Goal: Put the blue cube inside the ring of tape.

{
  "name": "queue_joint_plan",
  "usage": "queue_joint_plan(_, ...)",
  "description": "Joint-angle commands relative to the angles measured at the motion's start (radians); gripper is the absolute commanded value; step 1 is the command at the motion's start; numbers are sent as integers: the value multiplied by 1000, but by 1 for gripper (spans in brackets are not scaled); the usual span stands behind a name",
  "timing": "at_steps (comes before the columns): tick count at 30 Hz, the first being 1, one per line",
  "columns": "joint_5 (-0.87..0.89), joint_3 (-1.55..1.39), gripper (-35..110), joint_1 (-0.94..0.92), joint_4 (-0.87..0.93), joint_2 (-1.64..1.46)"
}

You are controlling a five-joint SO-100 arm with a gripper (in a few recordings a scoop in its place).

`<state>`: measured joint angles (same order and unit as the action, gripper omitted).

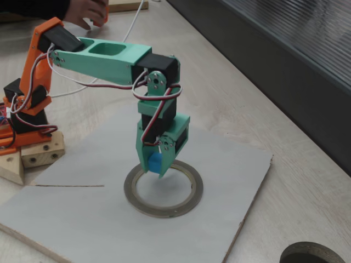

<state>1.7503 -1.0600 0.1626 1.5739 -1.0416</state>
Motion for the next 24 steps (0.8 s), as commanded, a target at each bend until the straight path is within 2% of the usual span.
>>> queue_joint_plan(1,12,20,2,6,3,-20)
queue_joint_plan(24,14,8,2,8,15,-17)
